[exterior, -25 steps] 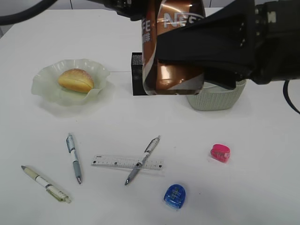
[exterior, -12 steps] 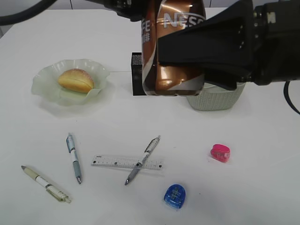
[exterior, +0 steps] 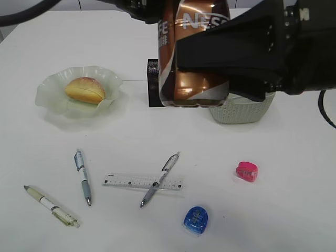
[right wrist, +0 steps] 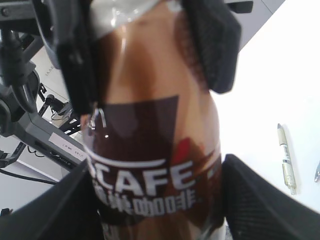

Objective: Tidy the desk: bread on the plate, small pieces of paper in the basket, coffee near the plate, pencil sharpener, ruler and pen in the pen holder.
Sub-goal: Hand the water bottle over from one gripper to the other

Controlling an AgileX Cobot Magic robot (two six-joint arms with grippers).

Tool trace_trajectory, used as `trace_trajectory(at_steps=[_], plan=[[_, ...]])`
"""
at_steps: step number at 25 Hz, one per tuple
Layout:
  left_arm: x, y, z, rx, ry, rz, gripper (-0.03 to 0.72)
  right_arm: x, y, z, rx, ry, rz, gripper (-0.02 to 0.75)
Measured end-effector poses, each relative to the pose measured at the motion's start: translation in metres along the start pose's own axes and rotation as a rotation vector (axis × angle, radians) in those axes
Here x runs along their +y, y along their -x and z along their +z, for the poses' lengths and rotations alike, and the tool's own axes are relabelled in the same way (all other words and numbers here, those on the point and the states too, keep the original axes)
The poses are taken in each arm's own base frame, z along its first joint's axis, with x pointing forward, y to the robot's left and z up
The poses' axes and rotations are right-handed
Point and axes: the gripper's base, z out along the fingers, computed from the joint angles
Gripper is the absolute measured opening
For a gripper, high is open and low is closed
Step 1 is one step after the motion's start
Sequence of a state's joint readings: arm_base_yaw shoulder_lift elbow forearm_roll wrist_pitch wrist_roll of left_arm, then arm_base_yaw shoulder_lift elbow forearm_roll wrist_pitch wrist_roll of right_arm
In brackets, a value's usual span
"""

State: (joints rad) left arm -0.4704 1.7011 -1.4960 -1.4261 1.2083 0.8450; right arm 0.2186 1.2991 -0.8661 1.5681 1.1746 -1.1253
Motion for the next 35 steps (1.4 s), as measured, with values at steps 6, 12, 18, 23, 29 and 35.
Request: trace_trajectory(at_steps=[6, 12, 18, 23, 29, 35], plan=[[0.0000, 0.0000, 0.0000, 0.000, 0.000, 0.000, 0.280, 0.0001, 0.0002, 0.0000, -0.002, 0.001, 0.035, 0.605], [0.0002, -0.0002, 0.0000, 0.002, 0.002, 0.008, 0.280, 0.0019, 0.0031, -0.0002, 0.007, -0.004, 0.065, 0.645], [0.0005, -0.0006, 0.0000, 0.007, 0.006, 0.010, 0.280, 0.0021, 0.0031, -0.0004, 0.032, -0.018, 0.070, 0.647], [0.0005, -0.0006, 0.0000, 0.007, 0.006, 0.010, 0.280, 0.0018, 0.0027, -0.0004, 0.037, -0.021, 0.072, 0.645], [0.0010, -0.0009, 0.0000, 0.010, 0.011, 0.016, 0.279, 0.0000, -0.0013, -0.0007, 0.079, -0.042, 0.065, 0.624], [0.0011, -0.0010, 0.0000, 0.011, 0.012, 0.018, 0.279, 0.0055, 0.0080, -0.0019, 0.113, -0.067, -0.001, 0.615]])
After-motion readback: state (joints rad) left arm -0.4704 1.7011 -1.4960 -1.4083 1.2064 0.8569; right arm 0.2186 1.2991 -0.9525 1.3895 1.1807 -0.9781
